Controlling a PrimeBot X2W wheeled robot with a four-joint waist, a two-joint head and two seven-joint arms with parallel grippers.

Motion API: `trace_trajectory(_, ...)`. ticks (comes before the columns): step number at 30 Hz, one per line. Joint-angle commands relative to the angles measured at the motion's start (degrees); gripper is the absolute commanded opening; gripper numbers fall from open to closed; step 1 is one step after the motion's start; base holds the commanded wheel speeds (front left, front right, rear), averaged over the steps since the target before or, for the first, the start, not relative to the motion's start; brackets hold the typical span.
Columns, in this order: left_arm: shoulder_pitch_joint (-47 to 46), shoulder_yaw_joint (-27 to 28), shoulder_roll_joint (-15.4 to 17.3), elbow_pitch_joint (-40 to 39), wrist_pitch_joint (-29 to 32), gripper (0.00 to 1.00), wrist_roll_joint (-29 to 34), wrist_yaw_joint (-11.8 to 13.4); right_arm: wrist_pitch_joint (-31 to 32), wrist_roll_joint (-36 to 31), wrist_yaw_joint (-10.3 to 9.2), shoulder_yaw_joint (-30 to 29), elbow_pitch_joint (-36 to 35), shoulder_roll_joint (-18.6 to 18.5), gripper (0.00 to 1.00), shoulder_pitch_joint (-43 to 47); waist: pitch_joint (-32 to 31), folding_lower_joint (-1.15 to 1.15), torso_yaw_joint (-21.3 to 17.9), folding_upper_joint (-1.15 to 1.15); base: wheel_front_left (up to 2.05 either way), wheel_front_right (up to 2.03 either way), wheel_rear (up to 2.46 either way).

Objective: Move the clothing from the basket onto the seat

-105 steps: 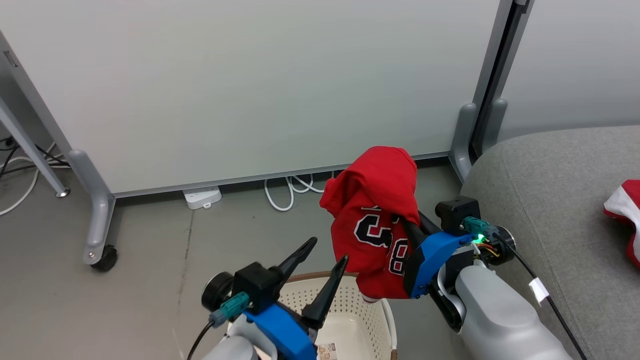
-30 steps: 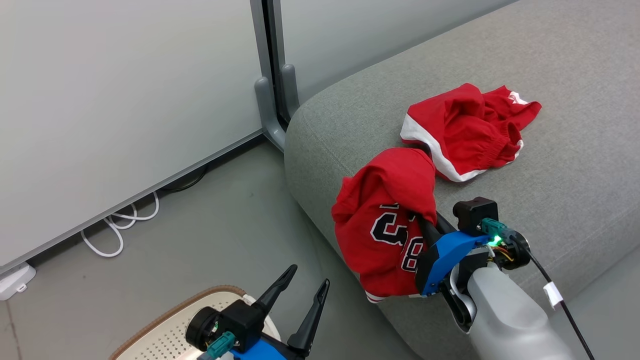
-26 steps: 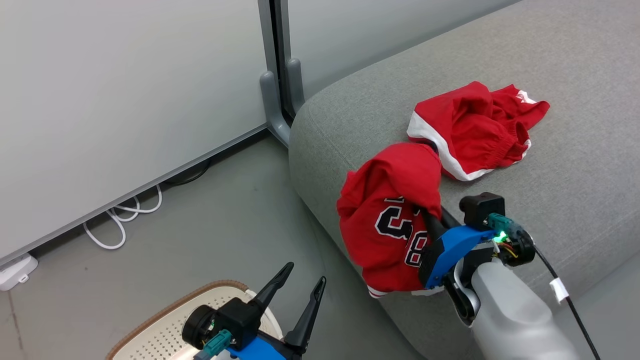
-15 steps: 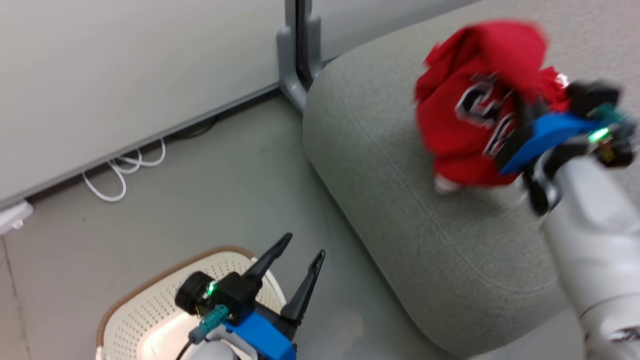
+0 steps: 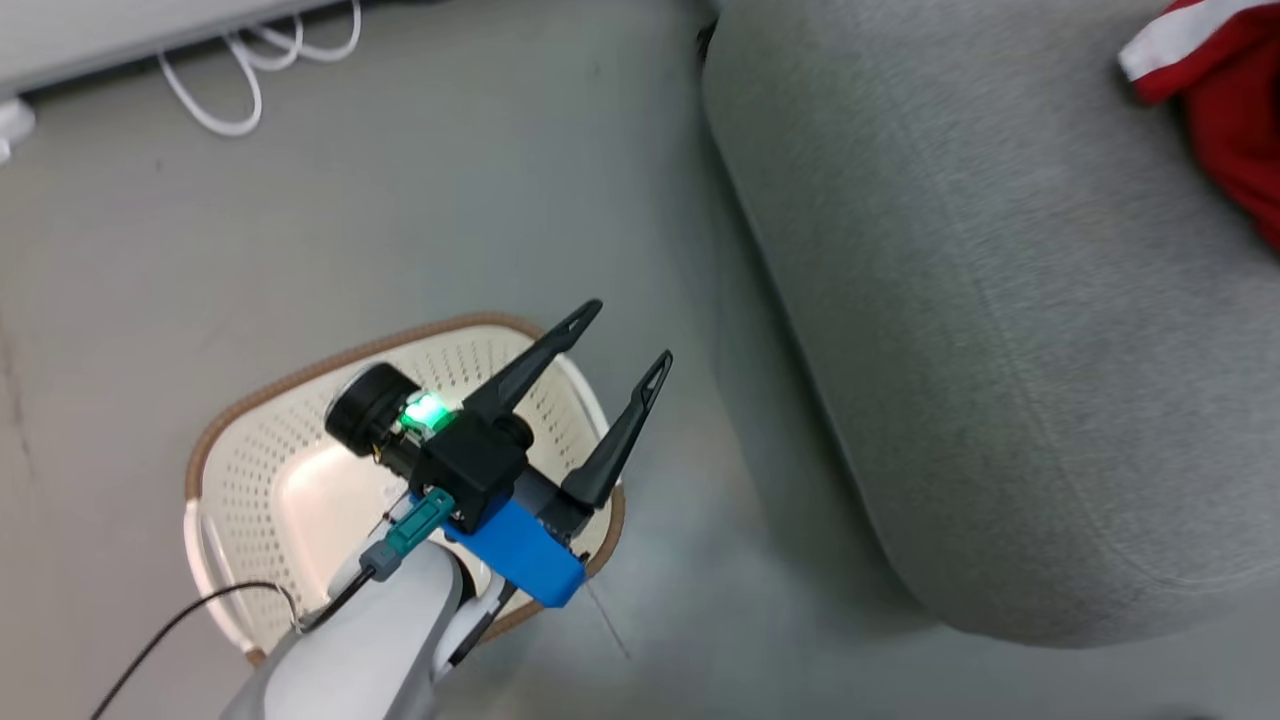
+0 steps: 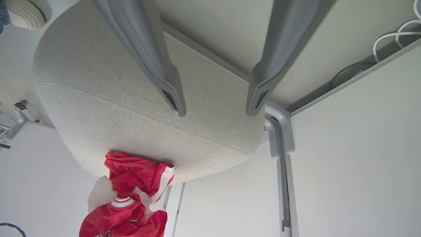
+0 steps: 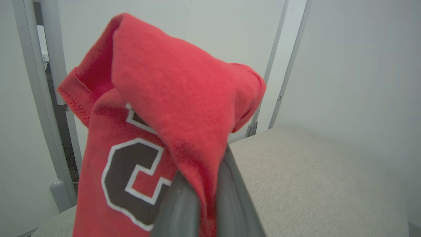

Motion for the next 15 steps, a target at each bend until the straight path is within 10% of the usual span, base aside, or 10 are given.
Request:
trace_trajectory(1, -1.7, -0.53, 0.66, -0.67, 0.04, 1.0, 0.55, -0.21, -0.6, -1.02, -0.02, -2.2, 0.47, 0.21, 0.0, 1.24, 6.67, -0.01, 4.11, 0.0, 0.0, 0.0, 0.0)
trace_trajectory(14, -4.36, -2.31, 3.18, -3.35, 1.1, 1.0, 0.58, 0.07, -3.91, -9.21, -0.02, -14.15, 4.09, 4.84, 0.0, 8.21, 9.48, -0.01, 5.48, 0.0, 0.0, 0.0, 0.0)
trace_trajectory(15, -3.92, -2.29, 3.13, -3.11, 1.03, 1.0, 0.45, 0.14, -4.0, -9.89, -0.03, -14.59, 4.09, 5.15, 0.34, 8.38, 9.05, -0.01, 5.44, 0.0, 0.0, 0.0, 0.0)
